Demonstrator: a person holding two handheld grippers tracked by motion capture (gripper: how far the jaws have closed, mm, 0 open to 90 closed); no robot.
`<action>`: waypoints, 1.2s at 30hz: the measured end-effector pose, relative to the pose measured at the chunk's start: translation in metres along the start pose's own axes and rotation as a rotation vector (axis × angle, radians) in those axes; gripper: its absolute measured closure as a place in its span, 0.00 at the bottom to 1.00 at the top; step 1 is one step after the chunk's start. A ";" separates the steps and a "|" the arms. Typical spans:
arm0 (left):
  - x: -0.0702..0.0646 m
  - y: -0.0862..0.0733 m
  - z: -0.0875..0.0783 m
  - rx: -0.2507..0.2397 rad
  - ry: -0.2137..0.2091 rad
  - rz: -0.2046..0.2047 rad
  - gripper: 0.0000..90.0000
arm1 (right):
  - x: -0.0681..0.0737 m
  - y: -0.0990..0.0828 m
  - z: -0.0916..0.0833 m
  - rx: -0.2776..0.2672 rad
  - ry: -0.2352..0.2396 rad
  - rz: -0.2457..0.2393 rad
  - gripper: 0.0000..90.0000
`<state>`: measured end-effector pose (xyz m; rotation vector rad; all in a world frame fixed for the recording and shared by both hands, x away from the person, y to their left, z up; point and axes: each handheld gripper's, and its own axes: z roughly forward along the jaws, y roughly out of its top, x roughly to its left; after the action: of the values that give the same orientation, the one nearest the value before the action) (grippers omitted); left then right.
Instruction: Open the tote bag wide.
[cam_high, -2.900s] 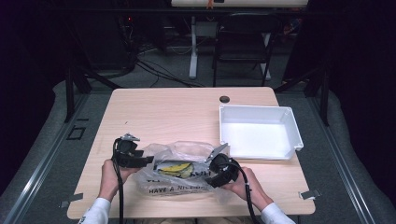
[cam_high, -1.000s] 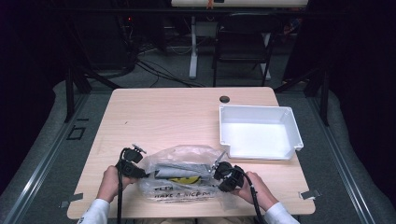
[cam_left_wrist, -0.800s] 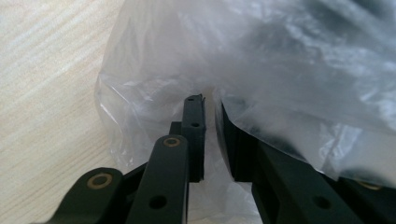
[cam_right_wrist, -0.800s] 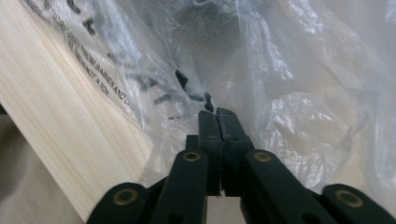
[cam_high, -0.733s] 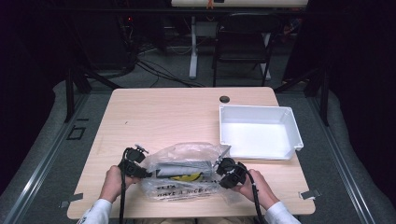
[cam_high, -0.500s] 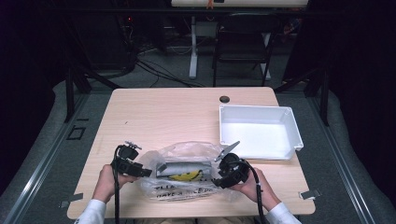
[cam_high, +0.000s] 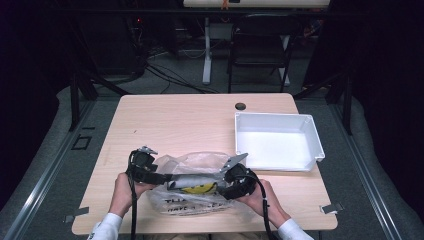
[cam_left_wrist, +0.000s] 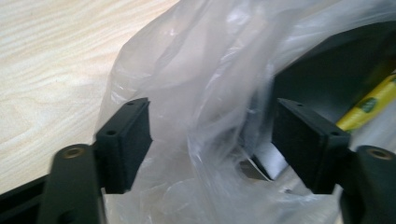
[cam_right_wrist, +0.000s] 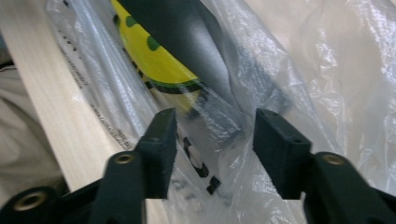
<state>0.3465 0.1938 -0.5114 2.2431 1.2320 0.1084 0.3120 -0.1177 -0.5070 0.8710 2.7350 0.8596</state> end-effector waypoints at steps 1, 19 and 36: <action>0.002 -0.001 0.002 0.005 -0.004 -0.004 0.36 | 0.000 0.000 0.000 0.003 -0.003 -0.002 0.63; 0.010 -0.009 -0.001 -0.037 -0.082 -0.038 0.87 | 0.005 -0.010 -0.005 0.062 -0.008 -0.042 1.00; 0.018 -0.014 0.015 0.115 -0.015 -0.034 0.97 | -0.012 -0.019 0.024 0.187 0.000 0.015 1.00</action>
<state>0.3512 0.2074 -0.5353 2.3151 1.2981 0.0081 0.3194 -0.1256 -0.5382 0.9238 2.8472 0.6124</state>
